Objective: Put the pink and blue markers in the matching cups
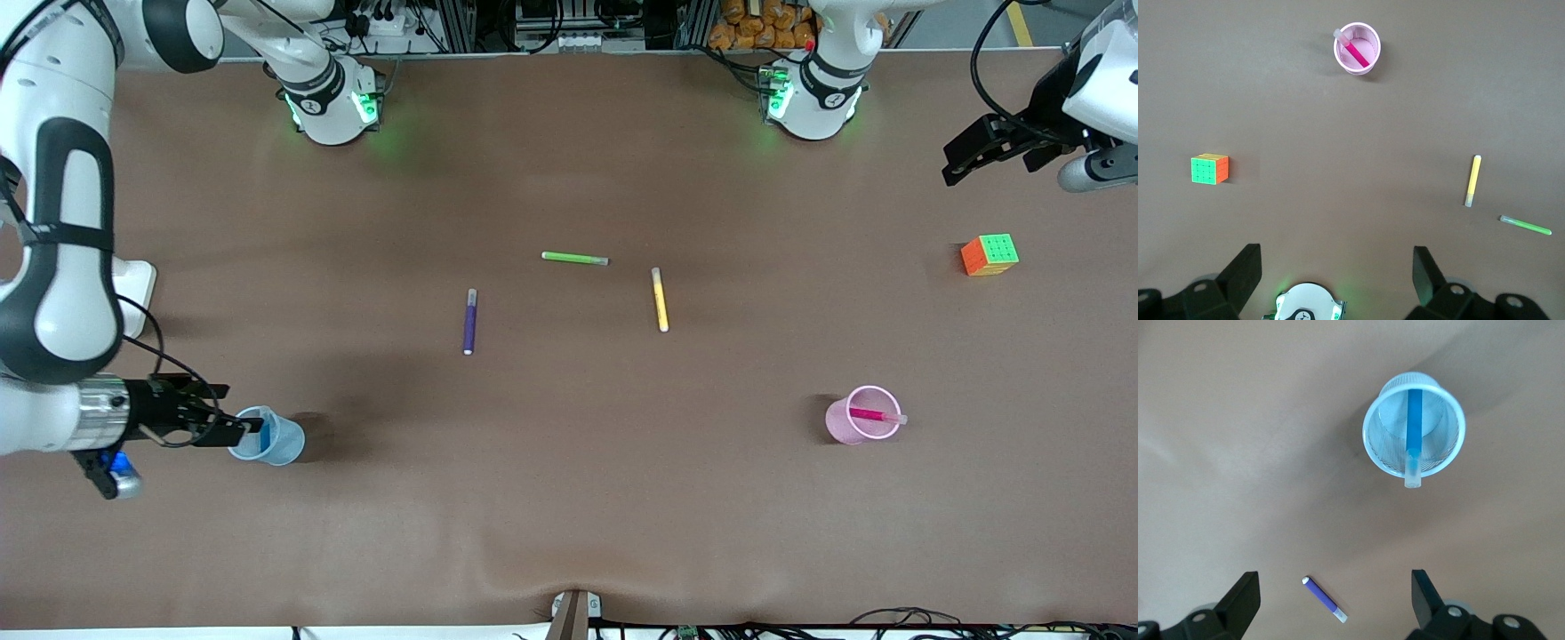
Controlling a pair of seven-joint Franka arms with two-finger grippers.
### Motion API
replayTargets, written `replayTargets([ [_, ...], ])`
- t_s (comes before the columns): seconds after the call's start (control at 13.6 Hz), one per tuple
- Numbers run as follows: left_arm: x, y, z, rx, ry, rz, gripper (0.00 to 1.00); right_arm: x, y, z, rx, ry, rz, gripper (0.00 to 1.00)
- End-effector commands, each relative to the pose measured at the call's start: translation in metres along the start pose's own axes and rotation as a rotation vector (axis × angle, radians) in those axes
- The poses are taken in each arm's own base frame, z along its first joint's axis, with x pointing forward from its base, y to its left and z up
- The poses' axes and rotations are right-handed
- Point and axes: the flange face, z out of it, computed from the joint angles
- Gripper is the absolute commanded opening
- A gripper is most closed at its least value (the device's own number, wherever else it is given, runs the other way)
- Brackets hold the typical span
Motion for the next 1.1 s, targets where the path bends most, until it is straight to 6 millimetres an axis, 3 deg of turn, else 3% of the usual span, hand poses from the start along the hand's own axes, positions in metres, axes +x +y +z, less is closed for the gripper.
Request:
replayTargets([
  [0.0, -0.011, -0.004, -0.010, 0.005, 0.012, -0.002, 1.00, -0.019, -0.002, -0.034, -0.068, 0.067, -0.069, 1.00],
  [0.44, -0.010, -0.004, -0.009, 0.004, 0.011, -0.002, 1.00, -0.086, -0.012, -0.112, -0.296, 0.191, -0.306, 1.00],
  [0.81, -0.009, -0.003, -0.007, 0.003, 0.014, -0.002, 1.00, -0.142, -0.009, -0.182, -0.278, 0.269, -0.405, 1.00],
  [1.03, -0.009, -0.003, -0.007, 0.004, 0.016, -0.002, 1.00, -0.166, 0.001, -0.208, -0.280, 0.275, -0.440, 1.00],
])
